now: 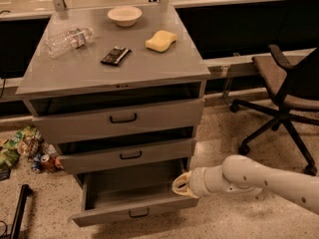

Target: Close bottom drawer

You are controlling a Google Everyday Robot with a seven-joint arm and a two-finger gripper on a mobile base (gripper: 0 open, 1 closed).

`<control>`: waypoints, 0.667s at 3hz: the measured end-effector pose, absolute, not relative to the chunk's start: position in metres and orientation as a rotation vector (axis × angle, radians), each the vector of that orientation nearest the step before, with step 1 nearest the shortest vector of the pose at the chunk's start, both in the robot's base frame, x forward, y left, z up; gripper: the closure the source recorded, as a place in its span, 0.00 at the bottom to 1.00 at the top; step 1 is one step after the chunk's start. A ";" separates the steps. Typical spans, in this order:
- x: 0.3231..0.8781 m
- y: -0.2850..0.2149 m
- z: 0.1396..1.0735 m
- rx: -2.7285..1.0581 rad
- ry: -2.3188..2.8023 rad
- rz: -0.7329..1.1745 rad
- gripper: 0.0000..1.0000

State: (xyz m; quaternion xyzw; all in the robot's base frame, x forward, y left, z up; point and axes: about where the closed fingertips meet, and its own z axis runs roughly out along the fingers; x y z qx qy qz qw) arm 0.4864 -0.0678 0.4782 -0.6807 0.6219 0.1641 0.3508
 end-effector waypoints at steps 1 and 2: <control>0.470 -0.047 0.408 -1.736 1.626 0.505 1.00; 0.470 -0.046 0.406 -1.733 1.626 0.514 1.00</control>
Offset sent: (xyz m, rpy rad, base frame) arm -0.0073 0.0130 -0.0463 0.0194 0.0208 0.0047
